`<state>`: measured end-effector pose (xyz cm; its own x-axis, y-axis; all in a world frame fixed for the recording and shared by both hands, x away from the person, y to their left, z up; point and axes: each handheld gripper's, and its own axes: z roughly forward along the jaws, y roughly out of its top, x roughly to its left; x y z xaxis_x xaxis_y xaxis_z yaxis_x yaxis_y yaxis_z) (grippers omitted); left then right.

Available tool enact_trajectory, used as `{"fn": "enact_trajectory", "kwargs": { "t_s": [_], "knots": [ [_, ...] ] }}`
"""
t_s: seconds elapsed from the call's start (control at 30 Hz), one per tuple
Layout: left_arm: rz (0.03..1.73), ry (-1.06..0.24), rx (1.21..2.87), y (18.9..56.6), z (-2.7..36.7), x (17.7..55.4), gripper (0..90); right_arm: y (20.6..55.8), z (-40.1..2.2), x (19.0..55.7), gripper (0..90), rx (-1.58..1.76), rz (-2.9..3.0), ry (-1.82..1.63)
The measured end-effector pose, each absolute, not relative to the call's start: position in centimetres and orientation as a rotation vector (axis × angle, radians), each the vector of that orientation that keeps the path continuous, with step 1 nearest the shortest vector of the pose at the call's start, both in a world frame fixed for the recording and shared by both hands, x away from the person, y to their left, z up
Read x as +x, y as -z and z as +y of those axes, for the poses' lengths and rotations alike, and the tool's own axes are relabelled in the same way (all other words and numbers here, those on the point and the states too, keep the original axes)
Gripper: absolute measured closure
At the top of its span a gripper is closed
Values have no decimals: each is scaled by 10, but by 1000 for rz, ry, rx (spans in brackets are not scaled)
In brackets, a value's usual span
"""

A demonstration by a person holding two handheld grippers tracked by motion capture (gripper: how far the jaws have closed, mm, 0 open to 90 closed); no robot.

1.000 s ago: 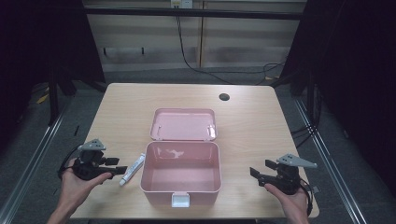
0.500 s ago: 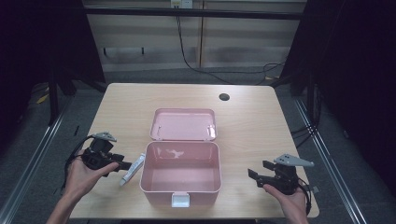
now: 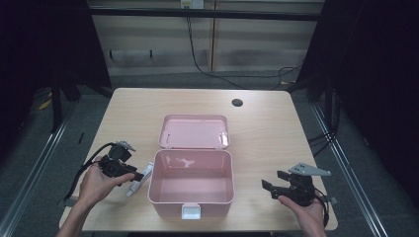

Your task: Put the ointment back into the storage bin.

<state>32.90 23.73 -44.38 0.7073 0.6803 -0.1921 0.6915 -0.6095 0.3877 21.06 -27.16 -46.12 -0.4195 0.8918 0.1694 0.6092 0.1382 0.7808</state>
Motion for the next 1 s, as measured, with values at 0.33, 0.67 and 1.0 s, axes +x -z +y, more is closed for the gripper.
{"fn": "enact_trajectory", "kwargs": {
  "t_s": [0.33,0.67,1.0],
  "knots": [
    [1095,52,2537,460,233,334,589,461,-270,210,268,1442,2097,-1172],
    [1108,89,2568,468,230,338,584,462,-269,211,268,1434,2107,-1172],
    [1117,29,2593,468,225,336,679,462,-269,211,267,1435,2113,-1174]
  ]
}}
